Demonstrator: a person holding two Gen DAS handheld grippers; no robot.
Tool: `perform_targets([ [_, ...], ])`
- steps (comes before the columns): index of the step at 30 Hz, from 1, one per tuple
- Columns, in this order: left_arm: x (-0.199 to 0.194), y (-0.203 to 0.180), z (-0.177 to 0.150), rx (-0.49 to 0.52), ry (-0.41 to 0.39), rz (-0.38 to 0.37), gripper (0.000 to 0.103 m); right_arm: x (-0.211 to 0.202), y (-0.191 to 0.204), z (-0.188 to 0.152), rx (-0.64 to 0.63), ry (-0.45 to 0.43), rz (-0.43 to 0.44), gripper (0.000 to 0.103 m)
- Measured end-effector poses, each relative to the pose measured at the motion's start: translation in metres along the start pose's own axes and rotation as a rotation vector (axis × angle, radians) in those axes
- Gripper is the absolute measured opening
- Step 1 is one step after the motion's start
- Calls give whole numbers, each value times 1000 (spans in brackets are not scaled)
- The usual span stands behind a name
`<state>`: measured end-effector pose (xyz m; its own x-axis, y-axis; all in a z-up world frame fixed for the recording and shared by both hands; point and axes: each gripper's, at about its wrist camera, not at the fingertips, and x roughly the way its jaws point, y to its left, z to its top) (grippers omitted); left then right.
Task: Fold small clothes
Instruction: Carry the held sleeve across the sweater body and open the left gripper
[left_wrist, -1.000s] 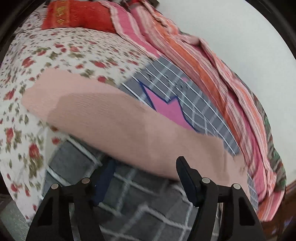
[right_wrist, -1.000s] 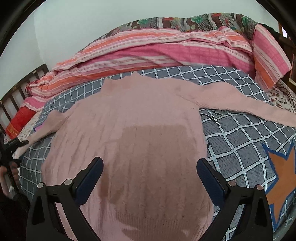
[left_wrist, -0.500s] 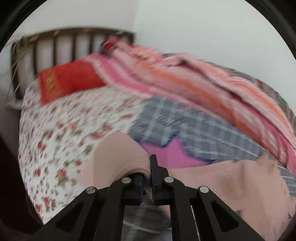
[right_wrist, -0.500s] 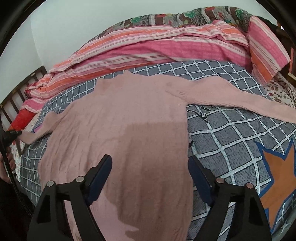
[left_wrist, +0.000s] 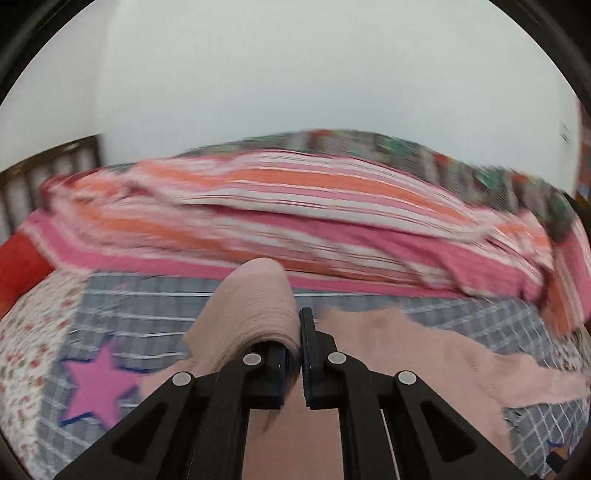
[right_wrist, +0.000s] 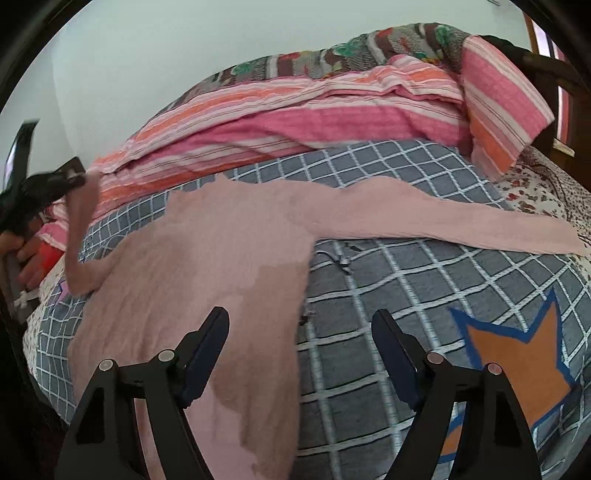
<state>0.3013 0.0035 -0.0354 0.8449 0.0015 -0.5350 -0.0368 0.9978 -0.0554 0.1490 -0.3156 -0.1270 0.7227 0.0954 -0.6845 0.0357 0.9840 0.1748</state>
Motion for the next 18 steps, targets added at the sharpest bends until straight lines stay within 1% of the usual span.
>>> perform_targets([
  [2, 11, -36, -5, 39, 17, -48, 7, 1, -8, 0, 14, 2, -9, 79],
  [3, 22, -60, -10, 67, 39, -76, 7, 1, -13, -1, 23, 6, -13, 79],
  [6, 42, -102, -27, 110, 95, -119, 7, 4, -24, -2, 40, 20, -28, 79],
  [9, 60, -128, -46, 135, 176, -183, 9, 8, -30, -4, 46, 33, -39, 79],
  [10, 65, -131, -54, 147, 203, -196, 16, 9, -31, -5, 47, 35, -41, 79],
  [11, 66, -134, -60, 160, 221, -195, 27, 11, -32, -5, 47, 40, -41, 79],
  [12, 64, -133, -62, 164, 222, -194, 33, 14, -31, -4, 47, 45, -39, 79],
  [13, 59, -128, -64, 159, 217, -200, 49, 17, -31, -3, 46, 49, -34, 79],
  [14, 52, -118, -64, 134, 200, -220, 70, 20, -29, -2, 42, 56, -26, 79],
  [15, 47, -108, -63, 110, 183, -235, 77, 23, -26, -1, 37, 60, -18, 79],
  [16, 41, -96, -60, 84, 160, -251, 80, 27, -23, 1, 30, 64, -8, 79],
  [17, 31, -78, -58, 59, 133, -257, 80, 30, -19, 4, 24, 65, 0, 79],
  [18, 26, -65, -56, 53, 126, -244, 80, 32, -15, 6, 18, 64, 8, 79],
])
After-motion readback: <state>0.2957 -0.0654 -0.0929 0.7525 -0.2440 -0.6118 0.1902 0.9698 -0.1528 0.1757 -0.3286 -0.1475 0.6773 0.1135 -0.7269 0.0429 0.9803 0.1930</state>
